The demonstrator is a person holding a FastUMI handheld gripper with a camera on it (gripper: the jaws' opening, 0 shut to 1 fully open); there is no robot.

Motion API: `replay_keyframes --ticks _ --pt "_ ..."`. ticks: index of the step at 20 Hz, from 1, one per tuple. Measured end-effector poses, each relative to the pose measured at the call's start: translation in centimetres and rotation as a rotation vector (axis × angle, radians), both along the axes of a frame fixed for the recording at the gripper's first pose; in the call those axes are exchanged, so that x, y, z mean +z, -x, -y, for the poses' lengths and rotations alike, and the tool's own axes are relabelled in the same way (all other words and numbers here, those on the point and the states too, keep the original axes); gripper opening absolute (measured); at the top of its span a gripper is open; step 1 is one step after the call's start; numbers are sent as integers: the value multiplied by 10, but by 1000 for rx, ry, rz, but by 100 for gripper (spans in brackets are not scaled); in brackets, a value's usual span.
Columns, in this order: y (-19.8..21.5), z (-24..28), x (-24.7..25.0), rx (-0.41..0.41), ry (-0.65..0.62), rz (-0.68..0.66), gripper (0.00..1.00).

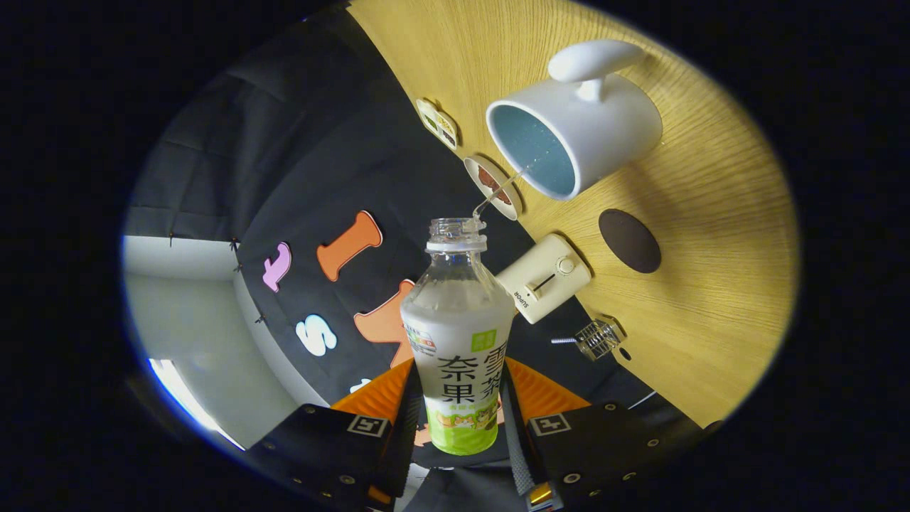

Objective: Take the bottle from table, then pour the juice into the cup, finally place the bottle on the coaster

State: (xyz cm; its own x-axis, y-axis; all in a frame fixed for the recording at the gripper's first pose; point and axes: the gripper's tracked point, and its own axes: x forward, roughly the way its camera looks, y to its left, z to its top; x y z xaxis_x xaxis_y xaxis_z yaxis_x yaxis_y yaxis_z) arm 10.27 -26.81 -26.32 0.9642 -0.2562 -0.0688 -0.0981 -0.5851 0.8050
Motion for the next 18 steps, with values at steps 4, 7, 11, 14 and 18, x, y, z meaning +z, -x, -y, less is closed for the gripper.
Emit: replay_keyframes --ticks 4,7,11,14,18 --pt "-1 3 3 -9 -19 4 58" --pt "-4 1 4 -8 -17 7 58" --pt "-6 1 1 -1 11 -18 58" --pt "-5 -2 -3 7 43 -34 58" --pt "2 -4 -21 26 150 -113 57"
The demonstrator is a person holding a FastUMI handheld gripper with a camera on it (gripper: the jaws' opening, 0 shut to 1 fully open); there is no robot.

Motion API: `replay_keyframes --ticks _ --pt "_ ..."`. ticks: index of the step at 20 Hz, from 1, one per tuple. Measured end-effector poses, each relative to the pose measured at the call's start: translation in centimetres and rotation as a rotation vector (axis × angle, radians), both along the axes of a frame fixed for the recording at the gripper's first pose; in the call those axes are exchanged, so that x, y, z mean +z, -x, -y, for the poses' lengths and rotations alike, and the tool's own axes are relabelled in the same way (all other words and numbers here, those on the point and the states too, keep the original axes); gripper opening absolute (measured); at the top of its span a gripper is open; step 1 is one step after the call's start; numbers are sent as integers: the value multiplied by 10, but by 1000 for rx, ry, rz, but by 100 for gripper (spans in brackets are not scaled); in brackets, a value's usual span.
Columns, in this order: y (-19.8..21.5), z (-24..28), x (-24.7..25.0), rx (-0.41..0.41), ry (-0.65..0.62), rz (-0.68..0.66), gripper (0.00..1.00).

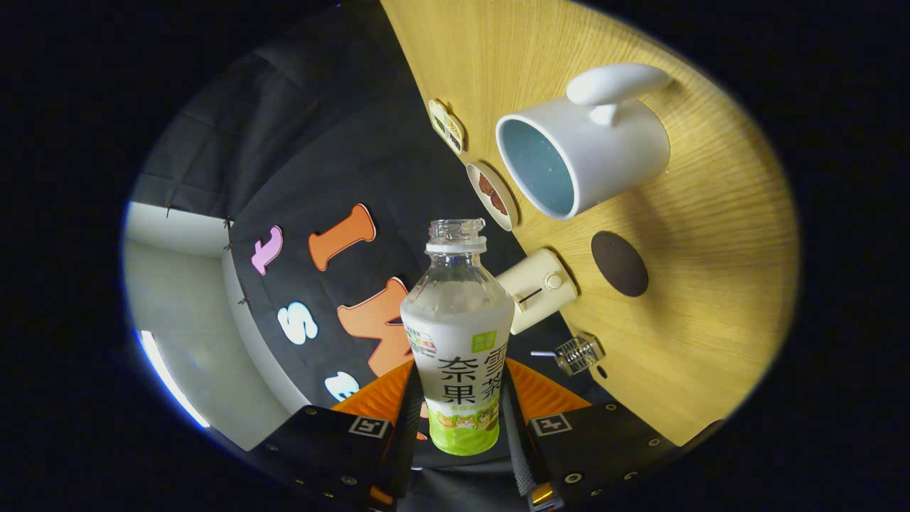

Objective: Take the bottle from table, then pour the juice into the cup, finally place the bottle on the coaster

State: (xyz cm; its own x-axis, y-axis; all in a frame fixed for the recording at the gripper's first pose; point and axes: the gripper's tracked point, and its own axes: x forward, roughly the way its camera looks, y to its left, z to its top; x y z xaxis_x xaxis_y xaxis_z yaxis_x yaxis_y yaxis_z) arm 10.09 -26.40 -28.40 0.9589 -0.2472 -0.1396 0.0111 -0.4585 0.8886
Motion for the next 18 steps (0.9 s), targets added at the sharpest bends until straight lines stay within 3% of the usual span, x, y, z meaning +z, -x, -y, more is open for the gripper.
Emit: replay_keyframes --ticks 5,12,18 --pt "11 13 -29 6 177 -136 57" --pt "11 33 -6 71 695 -272 57" --pt "-13 20 10 168 1088 -334 57"
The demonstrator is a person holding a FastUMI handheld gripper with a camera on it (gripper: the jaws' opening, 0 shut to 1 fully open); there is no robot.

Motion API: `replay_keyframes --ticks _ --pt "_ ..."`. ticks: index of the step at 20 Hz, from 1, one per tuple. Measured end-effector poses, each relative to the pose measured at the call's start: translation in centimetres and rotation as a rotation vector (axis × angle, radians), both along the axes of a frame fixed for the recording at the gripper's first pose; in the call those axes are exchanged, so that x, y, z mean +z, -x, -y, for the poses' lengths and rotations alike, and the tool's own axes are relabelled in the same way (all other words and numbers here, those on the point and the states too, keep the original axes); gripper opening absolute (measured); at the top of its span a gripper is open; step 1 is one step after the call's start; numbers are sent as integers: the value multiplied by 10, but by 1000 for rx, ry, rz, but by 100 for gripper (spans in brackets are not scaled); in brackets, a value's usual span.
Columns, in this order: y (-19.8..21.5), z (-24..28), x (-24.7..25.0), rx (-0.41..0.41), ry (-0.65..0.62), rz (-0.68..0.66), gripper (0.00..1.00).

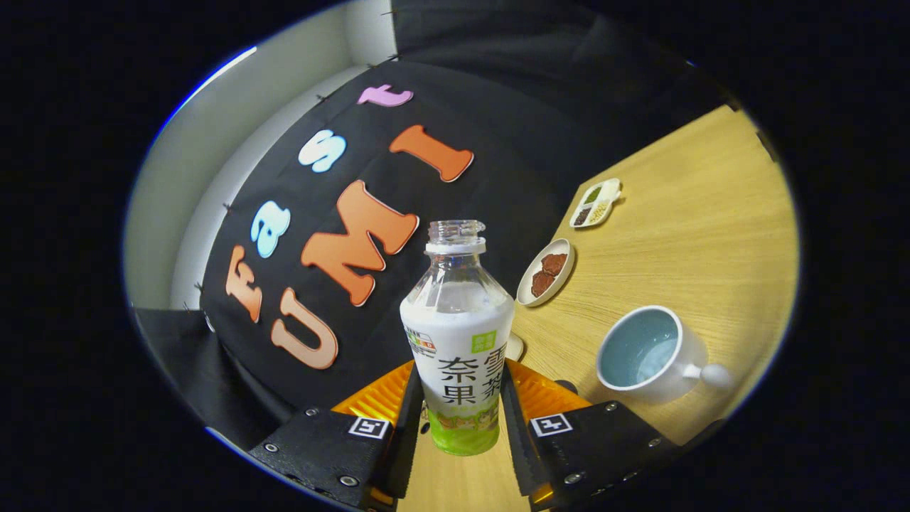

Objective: Take the bottle from table, then pour the juice into the cup, finally place the bottle on the coaster

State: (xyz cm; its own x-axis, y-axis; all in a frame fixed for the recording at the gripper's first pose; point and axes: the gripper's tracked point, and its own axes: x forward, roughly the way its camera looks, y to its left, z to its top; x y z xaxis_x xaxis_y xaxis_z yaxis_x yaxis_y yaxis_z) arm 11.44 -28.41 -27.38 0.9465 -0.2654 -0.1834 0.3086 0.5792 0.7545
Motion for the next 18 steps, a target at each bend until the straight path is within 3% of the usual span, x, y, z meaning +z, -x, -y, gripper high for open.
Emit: replay_keyframes --ticks 10,18 --pt "-43 -6 1 69 550 -152 58" --pt "-66 -15 -35 143 777 -286 58"
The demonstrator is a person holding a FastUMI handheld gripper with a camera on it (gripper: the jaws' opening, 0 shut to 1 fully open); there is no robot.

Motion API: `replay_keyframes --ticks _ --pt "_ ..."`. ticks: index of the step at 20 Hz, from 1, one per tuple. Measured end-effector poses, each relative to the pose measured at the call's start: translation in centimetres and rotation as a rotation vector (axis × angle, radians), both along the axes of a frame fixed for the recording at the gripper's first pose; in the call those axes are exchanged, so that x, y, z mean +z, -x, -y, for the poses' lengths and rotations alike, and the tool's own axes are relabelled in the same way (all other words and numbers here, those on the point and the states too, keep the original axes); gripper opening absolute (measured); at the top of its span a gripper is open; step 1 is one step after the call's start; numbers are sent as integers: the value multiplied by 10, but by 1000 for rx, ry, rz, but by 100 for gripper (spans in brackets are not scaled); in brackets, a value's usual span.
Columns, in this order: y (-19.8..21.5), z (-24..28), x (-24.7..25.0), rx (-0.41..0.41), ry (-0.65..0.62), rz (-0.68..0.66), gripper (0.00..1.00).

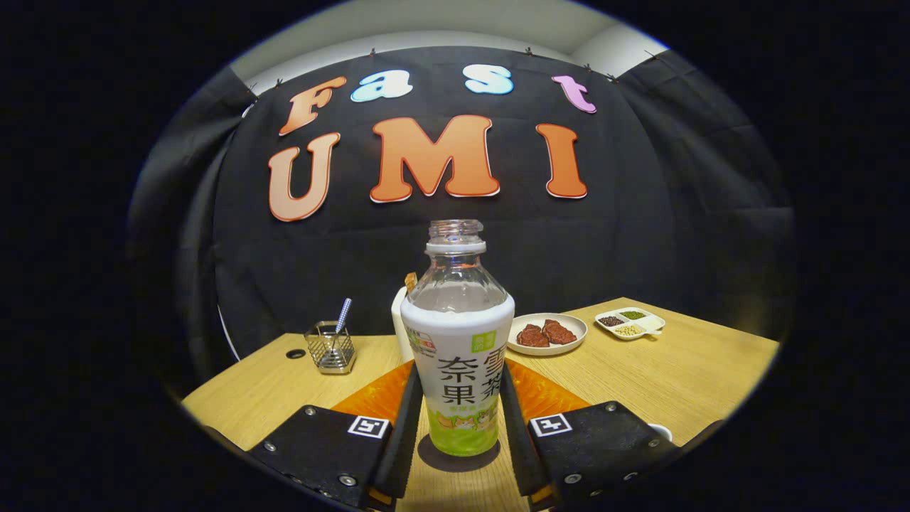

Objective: Take the bottle from table, then pour the juice into the cup, finally place the bottle on the coaster

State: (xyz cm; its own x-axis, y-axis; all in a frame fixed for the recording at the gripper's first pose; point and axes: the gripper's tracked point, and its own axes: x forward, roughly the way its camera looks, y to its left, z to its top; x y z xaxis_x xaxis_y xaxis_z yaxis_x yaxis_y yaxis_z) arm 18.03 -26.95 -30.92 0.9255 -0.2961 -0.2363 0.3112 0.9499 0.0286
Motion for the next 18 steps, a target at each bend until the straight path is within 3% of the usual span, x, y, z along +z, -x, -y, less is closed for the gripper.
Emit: replay_keyframes --ticks 11,15,18 --pt "-22 -18 -46 77 116 -155 58" --pt "-21 -12 -42 38 94 -155 67" --pt "-10 -16 -21 35 73 -115 93"
